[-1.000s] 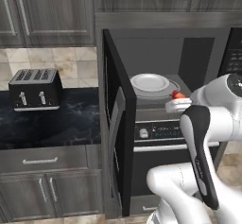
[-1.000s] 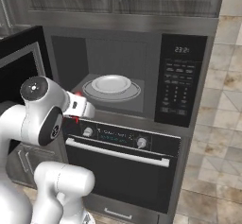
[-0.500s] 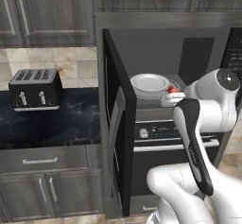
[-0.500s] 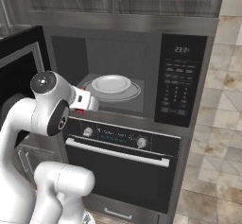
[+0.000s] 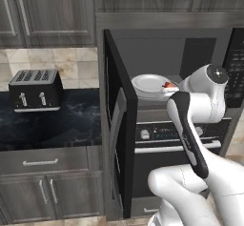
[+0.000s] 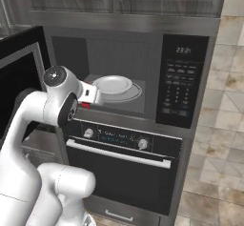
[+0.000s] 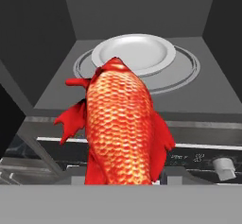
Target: Transport the fish from the fridge to the microwave and turn on the microwave.
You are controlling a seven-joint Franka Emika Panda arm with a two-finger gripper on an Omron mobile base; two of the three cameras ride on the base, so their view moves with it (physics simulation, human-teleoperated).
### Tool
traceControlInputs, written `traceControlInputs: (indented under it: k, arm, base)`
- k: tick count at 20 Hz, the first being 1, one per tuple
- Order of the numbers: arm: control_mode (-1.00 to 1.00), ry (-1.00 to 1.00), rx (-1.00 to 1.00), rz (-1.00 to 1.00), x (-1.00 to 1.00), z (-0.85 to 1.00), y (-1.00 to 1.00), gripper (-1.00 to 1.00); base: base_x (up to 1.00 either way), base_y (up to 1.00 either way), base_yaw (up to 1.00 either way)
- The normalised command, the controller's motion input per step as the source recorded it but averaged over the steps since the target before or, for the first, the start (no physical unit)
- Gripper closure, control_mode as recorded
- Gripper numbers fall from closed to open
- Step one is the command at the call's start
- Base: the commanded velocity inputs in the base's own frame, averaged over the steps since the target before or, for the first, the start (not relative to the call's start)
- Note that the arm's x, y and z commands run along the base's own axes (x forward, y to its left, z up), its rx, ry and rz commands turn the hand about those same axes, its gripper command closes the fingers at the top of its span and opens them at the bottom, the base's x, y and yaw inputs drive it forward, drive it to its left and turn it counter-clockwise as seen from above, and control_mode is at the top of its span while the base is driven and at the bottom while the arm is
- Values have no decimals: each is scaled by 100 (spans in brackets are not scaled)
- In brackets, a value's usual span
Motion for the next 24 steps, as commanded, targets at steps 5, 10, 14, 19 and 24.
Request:
traceControlInputs:
  k: [5,10,14,19,24]
  arm:
    - [-100,0,0,0,31,0,0,100]
    - [-100,0,0,0,30,-1,0,100]
    - [-100,0,0,0,30,-4,0,100]
    - [-100,0,0,0,32,0,0,100]
    - [-100,1,0,0,33,0,0,100]
  base:
    - [0,0,0]
    - [0,0,0]
    - [0,0,0]
    - [0,0,0]
    - [0,0,0]
